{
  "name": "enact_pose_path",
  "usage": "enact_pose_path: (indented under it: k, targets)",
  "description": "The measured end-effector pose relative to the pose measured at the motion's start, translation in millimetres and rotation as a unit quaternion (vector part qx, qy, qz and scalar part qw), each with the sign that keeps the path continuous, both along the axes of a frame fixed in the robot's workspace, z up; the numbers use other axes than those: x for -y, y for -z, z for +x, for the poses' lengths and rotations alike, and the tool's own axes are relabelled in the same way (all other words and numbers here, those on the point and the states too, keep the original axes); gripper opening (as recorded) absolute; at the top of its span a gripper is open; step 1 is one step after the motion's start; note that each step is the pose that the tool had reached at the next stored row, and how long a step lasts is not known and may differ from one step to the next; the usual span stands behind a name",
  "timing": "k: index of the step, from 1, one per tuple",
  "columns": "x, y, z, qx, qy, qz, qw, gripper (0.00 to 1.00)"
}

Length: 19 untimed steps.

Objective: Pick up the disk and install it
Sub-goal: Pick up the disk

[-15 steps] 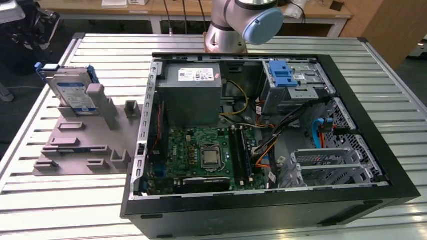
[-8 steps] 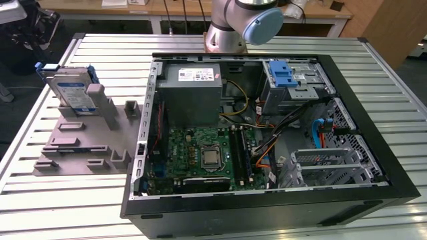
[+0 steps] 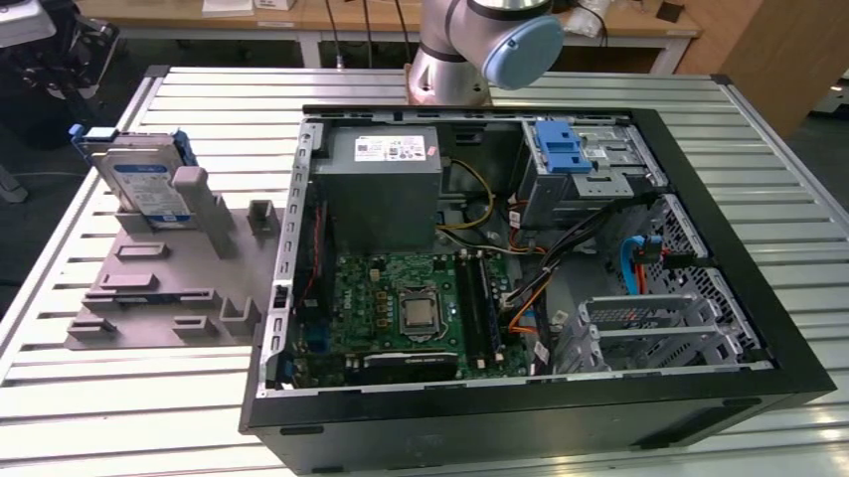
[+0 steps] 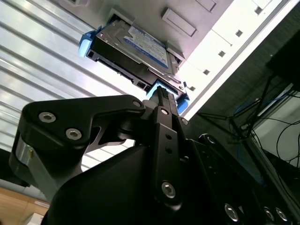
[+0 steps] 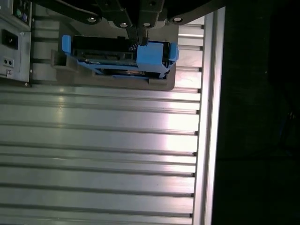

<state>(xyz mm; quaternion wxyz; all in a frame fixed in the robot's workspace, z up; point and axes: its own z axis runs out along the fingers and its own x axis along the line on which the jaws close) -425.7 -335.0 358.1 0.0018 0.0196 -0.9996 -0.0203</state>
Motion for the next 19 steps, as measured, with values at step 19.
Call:
enact_pose_path:
  k: [19]
  targets:
    - [0.0, 0.0, -0.1, 0.0000, -0.023, 0.0000, 0.9997, 0.11]
